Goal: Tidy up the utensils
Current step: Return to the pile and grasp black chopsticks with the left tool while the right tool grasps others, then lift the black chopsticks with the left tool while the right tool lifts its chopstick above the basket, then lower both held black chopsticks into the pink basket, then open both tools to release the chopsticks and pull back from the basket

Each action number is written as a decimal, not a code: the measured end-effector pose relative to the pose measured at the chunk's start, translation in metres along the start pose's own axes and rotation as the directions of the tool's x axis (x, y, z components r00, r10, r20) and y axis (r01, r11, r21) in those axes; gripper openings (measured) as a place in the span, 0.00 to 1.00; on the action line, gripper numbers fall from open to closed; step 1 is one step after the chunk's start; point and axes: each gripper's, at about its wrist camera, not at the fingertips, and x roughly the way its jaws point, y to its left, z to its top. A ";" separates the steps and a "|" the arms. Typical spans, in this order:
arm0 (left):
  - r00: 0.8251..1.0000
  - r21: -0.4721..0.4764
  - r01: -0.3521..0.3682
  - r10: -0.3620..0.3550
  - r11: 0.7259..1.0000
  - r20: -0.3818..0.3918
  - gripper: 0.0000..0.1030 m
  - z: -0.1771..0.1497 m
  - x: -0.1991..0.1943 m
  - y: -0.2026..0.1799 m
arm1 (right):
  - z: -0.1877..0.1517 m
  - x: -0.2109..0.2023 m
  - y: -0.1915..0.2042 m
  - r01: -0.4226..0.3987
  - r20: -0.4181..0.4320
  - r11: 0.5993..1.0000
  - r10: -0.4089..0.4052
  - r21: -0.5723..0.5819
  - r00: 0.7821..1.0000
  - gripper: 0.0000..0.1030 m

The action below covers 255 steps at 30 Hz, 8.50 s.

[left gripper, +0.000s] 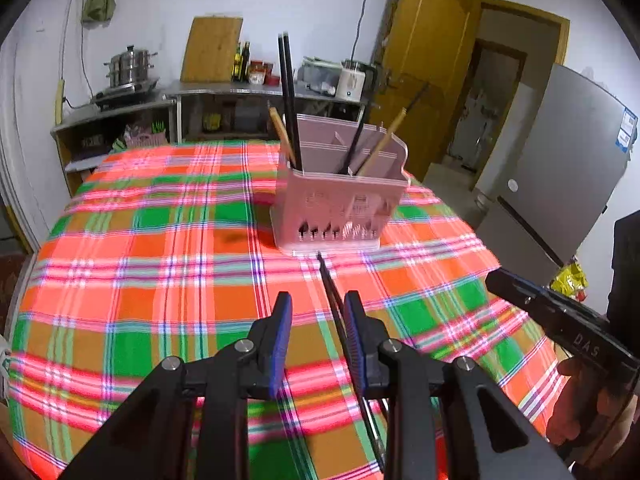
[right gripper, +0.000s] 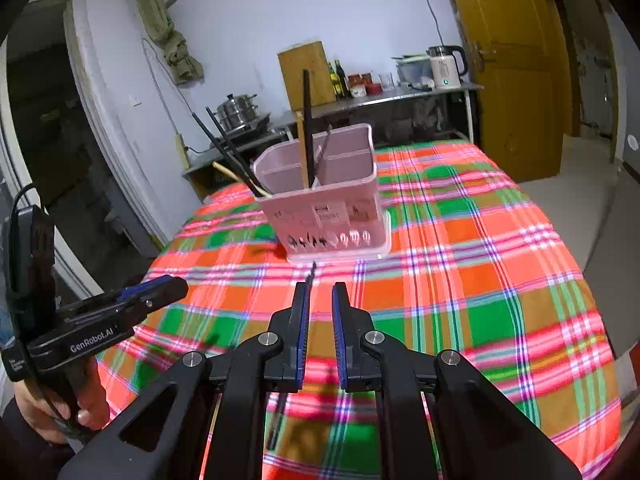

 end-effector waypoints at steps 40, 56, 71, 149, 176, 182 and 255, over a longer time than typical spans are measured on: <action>0.981 -0.039 -0.082 0.074 0.996 -0.178 0.09 -0.037 0.080 0.019 | -0.024 0.044 -0.021 -0.005 -0.119 0.999 0.010 0.049 0.993 0.11; 0.977 -0.127 -0.080 0.052 0.989 -0.205 0.10 -0.016 0.088 0.070 | -0.015 0.134 0.021 -0.027 -0.269 0.998 0.012 -0.050 0.963 0.11; 0.972 -0.097 -0.108 0.085 0.989 -0.218 0.10 0.001 0.105 0.070 | -0.003 0.175 0.036 0.028 -0.318 0.994 -0.062 -0.110 0.946 0.11; 1.000 -0.033 -0.012 0.012 0.999 -0.019 0.05 0.061 -0.054 0.007 | 0.052 -0.020 0.042 -0.002 0.017 0.997 0.004 -0.082 1.000 0.05; 0.972 -0.011 0.060 -0.056 0.998 0.229 0.05 0.163 -0.070 -0.004 | 0.147 -0.034 0.049 -0.018 0.265 0.999 0.029 -0.045 0.964 0.04; 0.967 -0.022 0.065 -0.057 0.998 0.250 0.05 0.184 -0.062 -0.001 | 0.163 -0.029 0.049 -0.007 0.295 0.999 0.018 -0.038 0.955 0.04; 0.987 -0.017 0.008 -0.005 1.000 0.162 0.44 0.056 -0.004 0.002 | 0.056 0.009 0.036 0.040 0.128 0.992 -0.025 -0.120 0.991 0.13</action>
